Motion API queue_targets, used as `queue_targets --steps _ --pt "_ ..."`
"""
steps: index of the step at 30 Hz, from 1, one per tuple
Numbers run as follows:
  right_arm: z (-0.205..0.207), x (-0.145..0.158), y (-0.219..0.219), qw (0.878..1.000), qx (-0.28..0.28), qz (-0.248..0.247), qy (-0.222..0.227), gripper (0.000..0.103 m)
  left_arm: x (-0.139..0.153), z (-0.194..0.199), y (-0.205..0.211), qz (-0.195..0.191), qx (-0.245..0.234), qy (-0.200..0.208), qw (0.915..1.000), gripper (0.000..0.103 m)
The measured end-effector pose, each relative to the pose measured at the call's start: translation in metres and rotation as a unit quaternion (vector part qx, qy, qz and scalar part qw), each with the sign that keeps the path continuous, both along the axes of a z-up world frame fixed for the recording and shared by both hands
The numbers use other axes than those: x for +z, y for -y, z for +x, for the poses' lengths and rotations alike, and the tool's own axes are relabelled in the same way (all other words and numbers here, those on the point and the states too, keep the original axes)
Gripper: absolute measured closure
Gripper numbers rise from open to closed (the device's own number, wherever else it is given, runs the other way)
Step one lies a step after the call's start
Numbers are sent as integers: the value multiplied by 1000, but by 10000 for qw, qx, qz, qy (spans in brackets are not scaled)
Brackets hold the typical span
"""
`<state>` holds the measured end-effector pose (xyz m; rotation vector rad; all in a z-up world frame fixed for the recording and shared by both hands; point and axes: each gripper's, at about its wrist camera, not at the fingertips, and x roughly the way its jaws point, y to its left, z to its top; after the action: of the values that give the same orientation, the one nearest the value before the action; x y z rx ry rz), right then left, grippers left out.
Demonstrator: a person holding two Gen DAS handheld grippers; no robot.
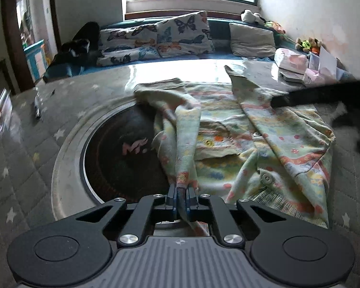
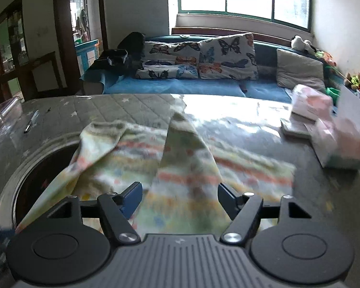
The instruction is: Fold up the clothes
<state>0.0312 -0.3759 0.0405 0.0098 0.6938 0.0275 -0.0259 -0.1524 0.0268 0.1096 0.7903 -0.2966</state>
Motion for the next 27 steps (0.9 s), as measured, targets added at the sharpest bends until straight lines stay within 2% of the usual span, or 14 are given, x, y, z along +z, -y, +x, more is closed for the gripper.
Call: queue_targets --steps 6,12,14,15,17,20,22,24,27 --pt "59 -11 0 9999 67 -114 -110 32 -4 -1 -15 -200 151 -190 9995 96" --pt "101 -27 0 9992 71 -244 -296 35 -7 2 -18 -245 152 -277 9992 95" --pt "109 -31 2 9991 62 -249 -348 42 -7 4 -19 -250 153 -301 9991 95" --pt "112 -33 3 9990 71 -210 -380 49 -7 5 -19 -250 155 -316 9991 95" --pt "115 -35 6 9989 92 -129 -436 54 -8 5 -19 -243 158 -323 9991 95" --pt "112 -33 9 9990 138 -53 -422 69 -8 5 -17 -221 163 -319 9991 94" --pt "107 -29 11 9992 134 -3 -384 86 -8 5 -17 -205 163 -312 9992 94" --pt "99 -21 16 9996 70 52 -277 92 -9 5 -17 -200 157 -300 9992 95" --pt "81 -5 26 9999 -71 133 -49 93 -9 4 -18 -219 168 -288 9992 95"
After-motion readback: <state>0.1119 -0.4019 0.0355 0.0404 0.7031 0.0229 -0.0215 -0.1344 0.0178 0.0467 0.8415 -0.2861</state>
